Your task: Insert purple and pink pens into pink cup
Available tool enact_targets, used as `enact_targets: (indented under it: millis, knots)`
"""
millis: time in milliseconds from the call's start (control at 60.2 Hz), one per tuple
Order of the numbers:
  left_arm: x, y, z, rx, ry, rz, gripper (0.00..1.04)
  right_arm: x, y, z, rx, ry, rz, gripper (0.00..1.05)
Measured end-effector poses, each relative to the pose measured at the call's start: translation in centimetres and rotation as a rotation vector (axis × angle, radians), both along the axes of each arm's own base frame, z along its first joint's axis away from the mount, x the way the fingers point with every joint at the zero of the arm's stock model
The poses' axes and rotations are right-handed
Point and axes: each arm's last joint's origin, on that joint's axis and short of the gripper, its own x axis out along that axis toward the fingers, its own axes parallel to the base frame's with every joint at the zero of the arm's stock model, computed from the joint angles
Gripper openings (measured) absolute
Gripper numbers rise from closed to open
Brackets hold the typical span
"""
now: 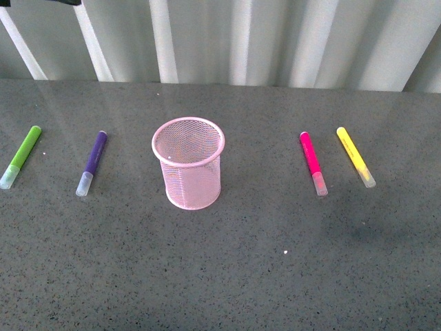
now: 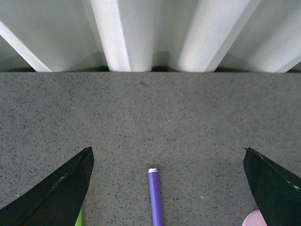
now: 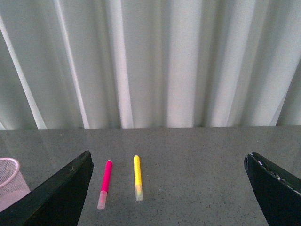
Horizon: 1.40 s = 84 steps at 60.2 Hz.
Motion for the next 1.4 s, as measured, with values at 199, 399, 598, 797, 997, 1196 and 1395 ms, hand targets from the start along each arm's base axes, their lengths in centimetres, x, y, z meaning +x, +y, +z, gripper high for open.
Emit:
enact_targets:
  millis: [199, 399, 598, 797, 997, 1196, 1395]
  knots:
    - [3.3, 1.3, -4.6, 0.082, 0.225, 0.010, 0.98, 0.0, 0.0, 0.0, 0.000, 0.000, 0.000, 0.98]
    - [2.9, 1.4, -7.2, 0.051, 0.299, -0.022, 0.98, 0.0, 0.0, 0.0, 0.000, 0.000, 0.000, 0.98]
    - [1.8, -0.1, -9.4, 0.033, 0.344, -0.078, 0.98, 0.0, 0.0, 0.0, 0.000, 0.000, 0.000, 0.98]
    - [1.6, -0.5, -11.4, 0.044, 0.376, -0.080, 0.98, 0.0, 0.0, 0.0, 0.000, 0.000, 0.000, 0.98]
    - [1.5, -0.9, -13.3, 0.050, 0.401, -0.078, 0.98, 0.0, 0.0, 0.0, 0.000, 0.000, 0.000, 0.98]
    - [2.1, -0.9, -14.0, 0.049, 0.382, -0.074, 0.98, 0.0, 0.0, 0.0, 0.000, 0.000, 0.000, 0.98]
    - [2.6, -0.8, -15.2, 0.049, 0.399, -0.071, 0.98, 0.0, 0.0, 0.0, 0.000, 0.000, 0.000, 0.98]
